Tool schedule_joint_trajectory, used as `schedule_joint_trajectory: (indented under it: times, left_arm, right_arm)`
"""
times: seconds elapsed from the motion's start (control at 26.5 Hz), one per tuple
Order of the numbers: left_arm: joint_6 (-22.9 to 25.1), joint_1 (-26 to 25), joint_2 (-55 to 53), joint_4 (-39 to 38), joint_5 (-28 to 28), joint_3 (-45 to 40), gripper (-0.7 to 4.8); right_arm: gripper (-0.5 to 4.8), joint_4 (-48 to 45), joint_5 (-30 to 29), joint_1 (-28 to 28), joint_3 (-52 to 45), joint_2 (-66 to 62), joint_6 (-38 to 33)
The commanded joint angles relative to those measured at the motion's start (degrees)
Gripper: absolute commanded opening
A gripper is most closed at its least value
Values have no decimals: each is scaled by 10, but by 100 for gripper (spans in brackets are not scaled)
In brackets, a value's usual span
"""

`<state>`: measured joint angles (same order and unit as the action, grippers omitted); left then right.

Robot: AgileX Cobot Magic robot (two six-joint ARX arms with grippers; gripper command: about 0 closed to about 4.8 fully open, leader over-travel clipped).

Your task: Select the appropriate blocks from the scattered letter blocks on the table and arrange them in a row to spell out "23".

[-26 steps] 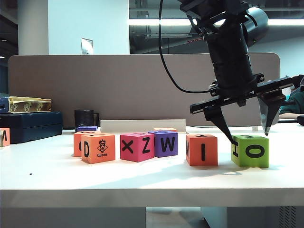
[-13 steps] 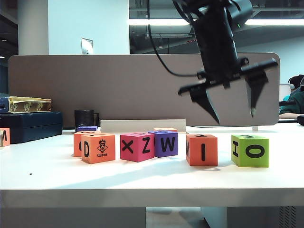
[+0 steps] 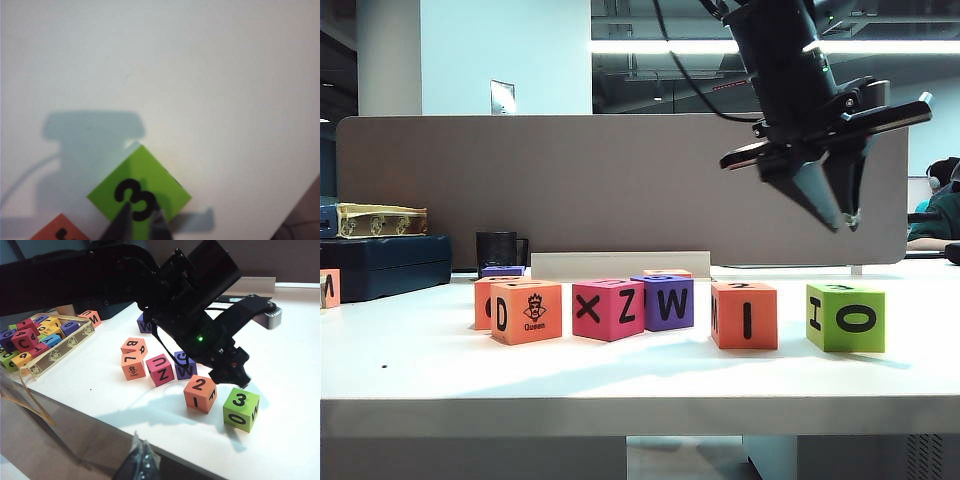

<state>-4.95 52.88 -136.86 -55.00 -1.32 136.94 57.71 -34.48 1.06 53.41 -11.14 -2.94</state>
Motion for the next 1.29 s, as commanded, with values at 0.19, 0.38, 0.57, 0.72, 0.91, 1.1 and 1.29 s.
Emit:
schedule_joint_trajectory:
  times: [0.19, 0.38, 0.57, 0.72, 0.91, 1.1, 1.29]
  left_arm:
    - [82, 3, 1, 9, -65, 2, 15]
    - [107, 4, -9, 21, -94, 2, 11]
    - [139, 10, -23, 29, -96, 2, -6]
    - [157, 13, -43, 45, -72, 2, -6]
    - [171, 13, -53, 45, -48, 2, -6]
    - [170, 12, -59, 36, -32, 2, -6]
    - [170, 12, -59, 30, -5, 2, -6]
  right_arm:
    - [-1, -10, 0, 0, 2, -2, 2]
    - [-1, -10, 0, 0, 2, -2, 2]
    - [-1, -10, 0, 0, 2, -2, 2]
    - [-1, -10, 0, 0, 2, -2, 2]
    - [-1, -10, 0, 0, 2, -2, 2]
    - [-1, -10, 0, -1, 2, -2, 2]
    - [-1, -10, 0, -1, 2, -2, 2]
